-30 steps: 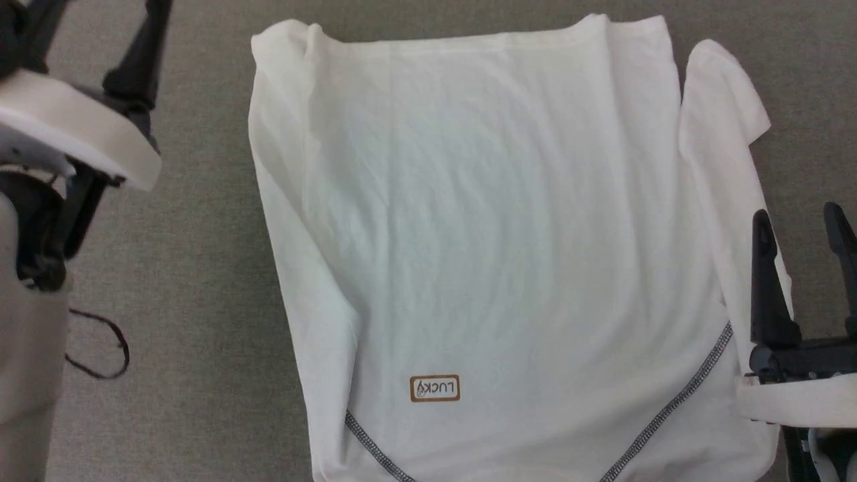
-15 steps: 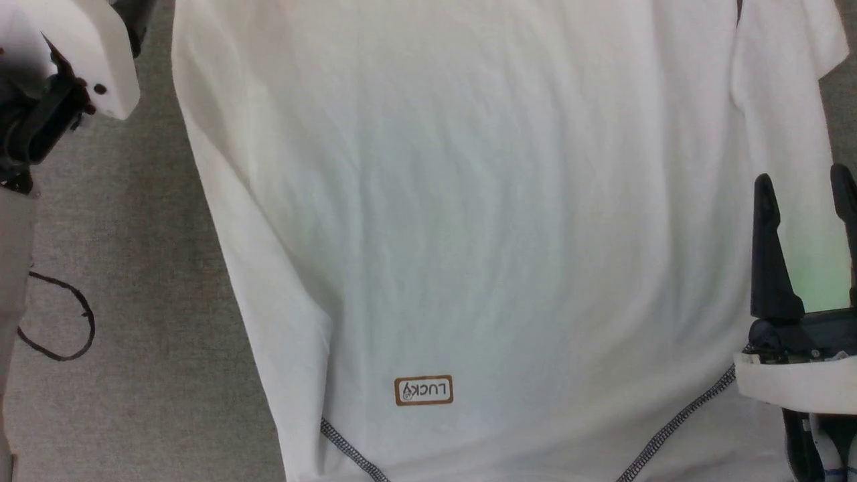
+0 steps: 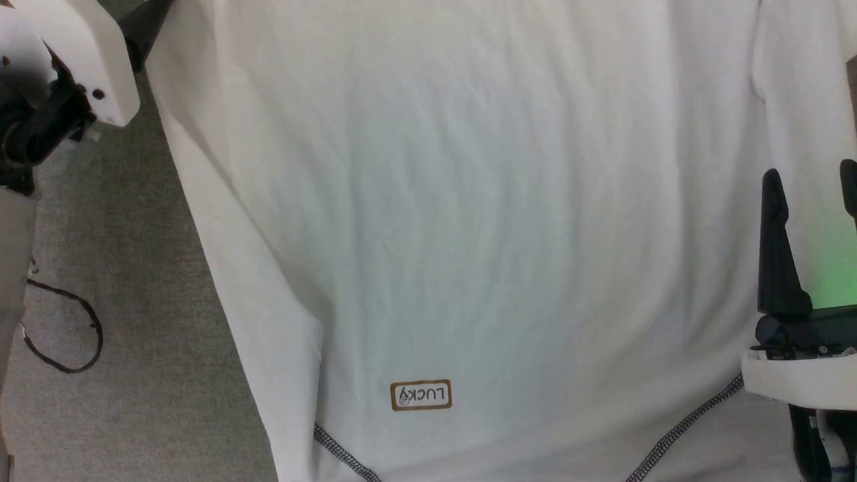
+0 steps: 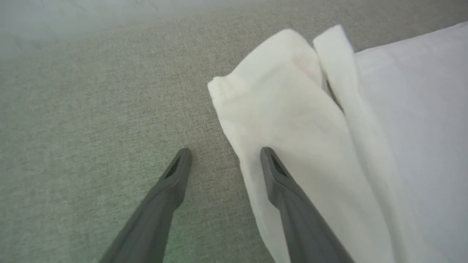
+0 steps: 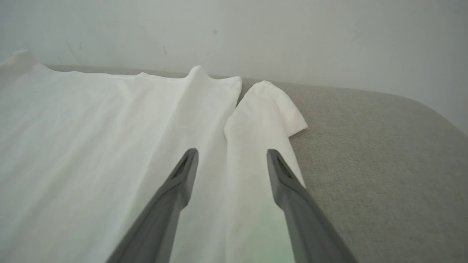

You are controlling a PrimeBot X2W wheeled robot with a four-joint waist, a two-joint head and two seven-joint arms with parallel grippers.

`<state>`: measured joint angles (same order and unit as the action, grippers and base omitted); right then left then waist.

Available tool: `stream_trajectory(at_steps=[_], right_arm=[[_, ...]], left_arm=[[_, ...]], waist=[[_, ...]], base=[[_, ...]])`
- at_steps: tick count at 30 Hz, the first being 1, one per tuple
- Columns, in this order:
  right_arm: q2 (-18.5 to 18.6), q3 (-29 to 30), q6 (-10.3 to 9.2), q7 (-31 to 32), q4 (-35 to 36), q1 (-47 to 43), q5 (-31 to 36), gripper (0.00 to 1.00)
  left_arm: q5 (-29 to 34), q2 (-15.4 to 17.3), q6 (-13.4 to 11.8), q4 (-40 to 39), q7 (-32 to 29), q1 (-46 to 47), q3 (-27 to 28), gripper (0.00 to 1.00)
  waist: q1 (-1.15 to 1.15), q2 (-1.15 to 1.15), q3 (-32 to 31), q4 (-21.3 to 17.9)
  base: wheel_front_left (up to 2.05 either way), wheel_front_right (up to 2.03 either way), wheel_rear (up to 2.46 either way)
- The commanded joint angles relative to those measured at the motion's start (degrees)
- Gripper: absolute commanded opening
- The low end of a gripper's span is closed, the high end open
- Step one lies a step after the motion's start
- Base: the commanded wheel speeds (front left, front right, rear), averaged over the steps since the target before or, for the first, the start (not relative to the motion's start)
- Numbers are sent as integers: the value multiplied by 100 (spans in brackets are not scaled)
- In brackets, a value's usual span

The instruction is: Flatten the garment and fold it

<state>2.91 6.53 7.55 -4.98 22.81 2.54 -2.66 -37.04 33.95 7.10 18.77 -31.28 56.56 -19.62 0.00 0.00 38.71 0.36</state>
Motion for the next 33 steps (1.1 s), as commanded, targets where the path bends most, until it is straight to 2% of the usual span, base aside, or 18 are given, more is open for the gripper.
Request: stream_trajectory(at_steps=[1,3,4,5,6,7,18,25,33], right_arm=[[-3,16,-6,37,41,112,14,100],[-3,26,-6,51,56,124,15,100],[-3,28,-6,60,62,132,16,100],[-3,30,-6,68,66,140,15,100],[-3,33,-6,74,68,149,14,100],[-3,35,-6,79,70,158,13,100],[-3,63,-6,89,1,251,-10,100],[-3,62,-6,49,-107,248,-50,100],[-3,54,-6,12,-286,187,-129,100]], left_arm=[[-57,-24,37,54,-46,60,-46,100],[-97,-32,37,68,-67,50,-71,100],[-118,-39,37,73,-67,44,-78,84],[-142,-49,37,83,-71,33,-89,51],[-167,-60,37,92,-68,23,-98,40],[-205,-75,37,95,-70,13,-104,0],[-450,-53,34,13,150,11,-80,0],[-467,-45,21,-4,363,28,-13,0],[-570,-33,28,-370,426,-110,-125,0]], waist=[[0,0,42,22],[0,0,72,34],[0,0,87,39],[0,0,101,42],[0,0,113,46],[0,0,124,48],[0,0,75,80],[0,0,-156,105],[0,0,-595,155]], base=[[0,0,0],[0,0,0],[0,0,0],[0,0,0],[0,0,0],[0,0,0],[0,0,0],[0,0,0],[0,0,0]])
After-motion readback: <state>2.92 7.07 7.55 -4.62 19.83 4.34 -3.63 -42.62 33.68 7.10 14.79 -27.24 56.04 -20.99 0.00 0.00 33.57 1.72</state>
